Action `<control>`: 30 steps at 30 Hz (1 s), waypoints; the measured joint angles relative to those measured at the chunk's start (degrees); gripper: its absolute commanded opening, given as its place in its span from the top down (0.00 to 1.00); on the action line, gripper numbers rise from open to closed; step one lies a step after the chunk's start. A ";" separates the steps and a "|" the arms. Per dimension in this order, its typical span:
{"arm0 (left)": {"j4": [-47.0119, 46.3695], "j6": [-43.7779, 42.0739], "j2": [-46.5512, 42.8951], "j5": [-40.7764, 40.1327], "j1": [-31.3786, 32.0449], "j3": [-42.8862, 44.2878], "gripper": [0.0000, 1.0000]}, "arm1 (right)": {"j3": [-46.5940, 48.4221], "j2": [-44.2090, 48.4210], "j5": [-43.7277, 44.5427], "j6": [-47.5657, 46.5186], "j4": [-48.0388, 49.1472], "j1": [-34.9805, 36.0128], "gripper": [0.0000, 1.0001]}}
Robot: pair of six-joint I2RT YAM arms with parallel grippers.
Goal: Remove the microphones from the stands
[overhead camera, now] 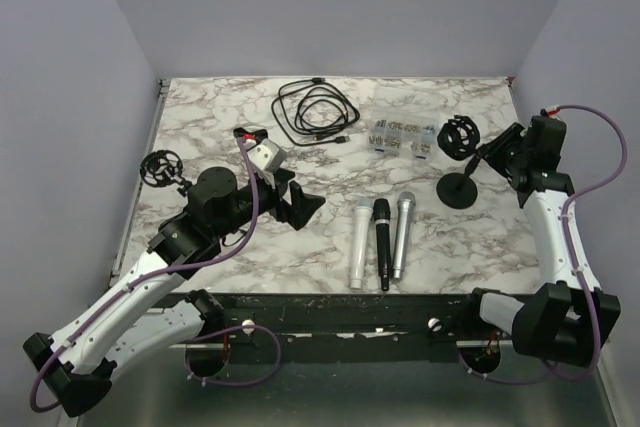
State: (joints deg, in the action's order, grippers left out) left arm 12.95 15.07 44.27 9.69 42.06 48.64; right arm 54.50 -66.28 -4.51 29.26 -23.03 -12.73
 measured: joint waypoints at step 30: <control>0.02 0.00 -6.14 -5.05 -0.02 0.44 0.01 | 7.63 10.84 -16.74 -4.33 -8.66 0.31 0.00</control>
State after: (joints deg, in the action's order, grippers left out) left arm 12.97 15.07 38.13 4.64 42.04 49.08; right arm 62.13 -55.44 -21.26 24.93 -31.68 -12.43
